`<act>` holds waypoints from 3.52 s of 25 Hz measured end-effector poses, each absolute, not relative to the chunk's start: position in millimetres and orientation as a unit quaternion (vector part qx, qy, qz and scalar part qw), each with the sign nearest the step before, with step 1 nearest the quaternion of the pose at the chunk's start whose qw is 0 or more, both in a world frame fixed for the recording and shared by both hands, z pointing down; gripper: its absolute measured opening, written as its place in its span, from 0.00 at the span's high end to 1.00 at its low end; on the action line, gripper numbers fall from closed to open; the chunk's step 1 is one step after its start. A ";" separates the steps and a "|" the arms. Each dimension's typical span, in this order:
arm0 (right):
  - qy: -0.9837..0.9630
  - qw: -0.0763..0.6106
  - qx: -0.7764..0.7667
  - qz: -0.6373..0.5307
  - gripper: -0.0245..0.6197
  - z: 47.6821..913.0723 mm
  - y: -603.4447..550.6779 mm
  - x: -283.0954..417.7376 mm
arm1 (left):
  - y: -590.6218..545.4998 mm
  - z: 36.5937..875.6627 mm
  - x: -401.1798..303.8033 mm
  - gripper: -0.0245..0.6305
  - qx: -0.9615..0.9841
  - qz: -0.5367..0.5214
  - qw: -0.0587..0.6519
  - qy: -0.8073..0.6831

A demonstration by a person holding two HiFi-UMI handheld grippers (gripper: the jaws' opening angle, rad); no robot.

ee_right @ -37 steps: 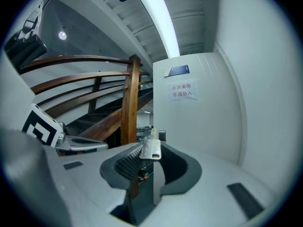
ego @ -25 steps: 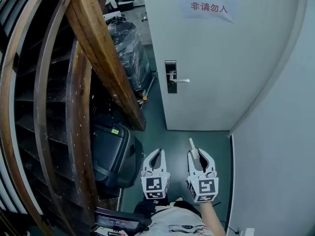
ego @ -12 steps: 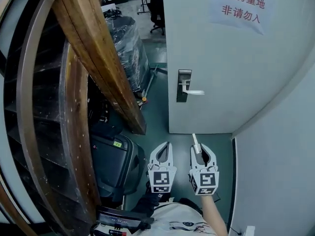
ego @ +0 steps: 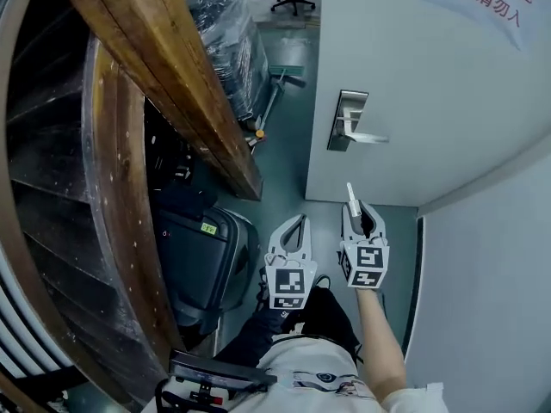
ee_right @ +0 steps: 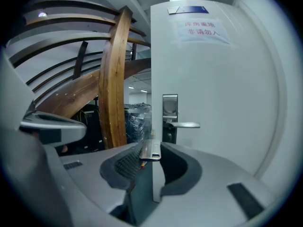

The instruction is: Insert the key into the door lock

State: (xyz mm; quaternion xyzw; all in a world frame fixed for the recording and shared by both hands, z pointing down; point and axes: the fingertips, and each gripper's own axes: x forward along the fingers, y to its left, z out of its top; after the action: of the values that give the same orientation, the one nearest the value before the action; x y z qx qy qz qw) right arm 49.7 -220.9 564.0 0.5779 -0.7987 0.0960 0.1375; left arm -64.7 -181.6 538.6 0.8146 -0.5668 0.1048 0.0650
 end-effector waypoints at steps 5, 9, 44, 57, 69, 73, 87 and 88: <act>-0.801 0.143 0.574 0.091 0.78 599.8 -272.4 53.0 | -193.5 570.3 -74.9 0.96 0.798 0.106 0.068 -0.589; -0.802 0.147 0.574 0.078 0.78 619.5 -314.0 56.6 | -208.1 597.1 -78.1 0.96 0.791 0.100 0.068 -0.599; -0.741 0.107 0.644 0.155 0.78 661.8 -422.7 51.9 | -260.7 644.9 -85.1 0.96 0.773 0.105 0.083 -0.620; -0.794 0.123 0.588 0.088 0.78 623.3 -335.2 52.9 | -252.1 585.4 -94.8 0.96 0.775 0.106 0.084 -0.618; -0.815 0.038 0.578 0.017 0.95 422.8 -220.7 89.3 | -243.4 421.8 -48.6 0.96 0.824 0.049 0.021 -0.564; -0.814 0.025 0.580 -0.007 0.95 399.1 -221.9 89.2 | -245.2 405.9 -53.8 0.96 0.822 0.036 0.010 -0.568; -0.817 0.013 0.576 -0.006 0.95 386.8 -234.1 76.1 | -249.8 394.6 -60.9 0.96 0.817 0.024 0.000 -0.577; -0.818 0.014 0.576 -0.007 0.95 386.4 -234.6 75.8 | -250.0 394.0 -59.7 0.96 0.817 0.023 -0.001 -0.576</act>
State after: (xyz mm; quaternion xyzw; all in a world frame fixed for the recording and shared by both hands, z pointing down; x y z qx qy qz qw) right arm 75.8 -234.6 386.4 0.5756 -0.8176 -0.0069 0.0136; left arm -59.7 -250.0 394.0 0.8170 -0.5761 0.0229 -0.0008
